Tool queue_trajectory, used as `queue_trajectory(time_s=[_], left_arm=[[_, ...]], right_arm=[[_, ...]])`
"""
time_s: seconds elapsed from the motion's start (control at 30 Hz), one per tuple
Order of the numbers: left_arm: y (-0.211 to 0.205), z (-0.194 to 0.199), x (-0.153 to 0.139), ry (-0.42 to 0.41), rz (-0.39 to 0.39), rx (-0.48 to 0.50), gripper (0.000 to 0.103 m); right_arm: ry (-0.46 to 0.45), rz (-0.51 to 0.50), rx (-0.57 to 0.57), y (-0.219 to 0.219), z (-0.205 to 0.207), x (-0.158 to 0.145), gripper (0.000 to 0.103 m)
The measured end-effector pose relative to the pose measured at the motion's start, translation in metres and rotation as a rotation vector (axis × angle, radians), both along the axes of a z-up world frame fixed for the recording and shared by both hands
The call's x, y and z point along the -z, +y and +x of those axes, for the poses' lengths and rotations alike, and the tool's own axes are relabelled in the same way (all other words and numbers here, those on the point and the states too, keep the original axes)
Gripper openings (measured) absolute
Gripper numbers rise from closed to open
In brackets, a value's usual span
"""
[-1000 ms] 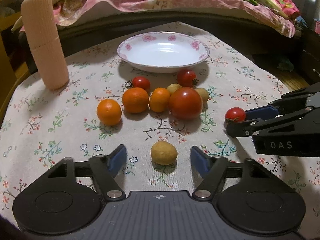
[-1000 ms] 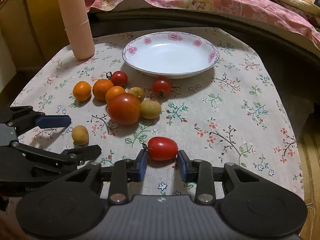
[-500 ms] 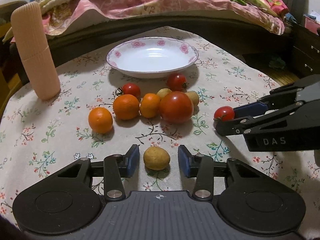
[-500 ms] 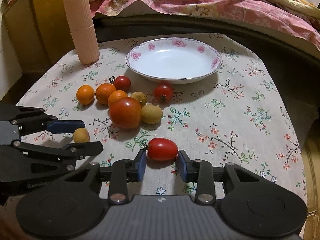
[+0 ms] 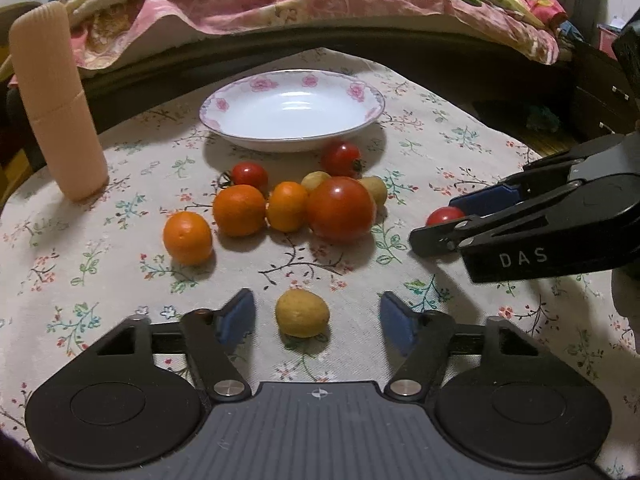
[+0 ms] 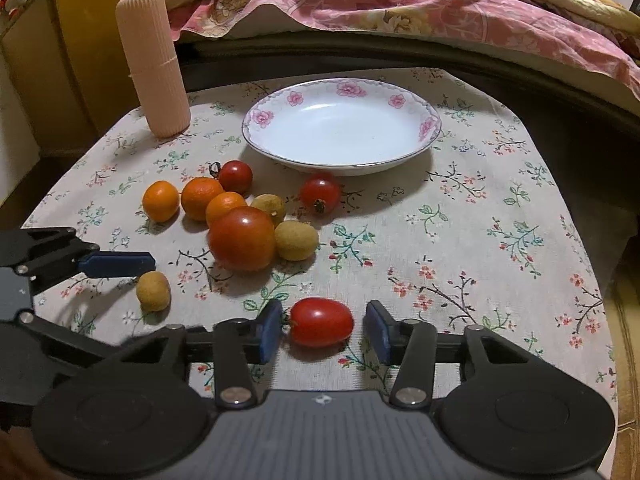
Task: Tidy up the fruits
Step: 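Grasp the small yellow tomato with the left tool while the right tool grasps a red cherry tomato, then carry both tomatoes over the white bowl and open both tools to drop them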
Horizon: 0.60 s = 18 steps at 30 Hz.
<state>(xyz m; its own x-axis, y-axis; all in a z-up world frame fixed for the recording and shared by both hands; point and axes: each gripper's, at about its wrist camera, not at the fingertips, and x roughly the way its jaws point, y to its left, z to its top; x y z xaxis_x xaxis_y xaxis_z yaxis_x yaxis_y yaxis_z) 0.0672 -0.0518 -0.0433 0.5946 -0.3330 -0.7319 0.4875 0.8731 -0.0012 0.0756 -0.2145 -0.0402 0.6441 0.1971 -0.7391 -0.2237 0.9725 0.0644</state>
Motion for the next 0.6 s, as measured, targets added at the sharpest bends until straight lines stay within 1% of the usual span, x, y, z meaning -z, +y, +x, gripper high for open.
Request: queue_trajectory(time_s=[0.07,0.13,0.23,0.33,0.6], left_arm=[[0.002,-0.001,-0.002,0.008,-0.005,-0.007,0.056],[0.003,-0.001,-0.004,0.019,-0.007,-0.011,0.049],[0.002,-0.003,-0.005,0.016,0.004,-0.009,0.043],[0.002,-0.002,-0.006,0.030,-0.003,-0.011,0.035],[0.011,0.000,-0.010,0.082,-0.045,-0.046,0.035]], right_arm=[[0.009,0.002,0.009,-0.002,-0.001,-0.001,0.041],[0.018,0.004,0.015,-0.003,-0.004,-0.002,0.040],[0.021,-0.011,0.017,-0.002,-0.012,-0.002,0.040],[0.028,-0.008,0.019,0.000,-0.014,-0.005,0.039],[-0.001,0.013,0.022,0.009,-0.014,-0.021,0.039]])
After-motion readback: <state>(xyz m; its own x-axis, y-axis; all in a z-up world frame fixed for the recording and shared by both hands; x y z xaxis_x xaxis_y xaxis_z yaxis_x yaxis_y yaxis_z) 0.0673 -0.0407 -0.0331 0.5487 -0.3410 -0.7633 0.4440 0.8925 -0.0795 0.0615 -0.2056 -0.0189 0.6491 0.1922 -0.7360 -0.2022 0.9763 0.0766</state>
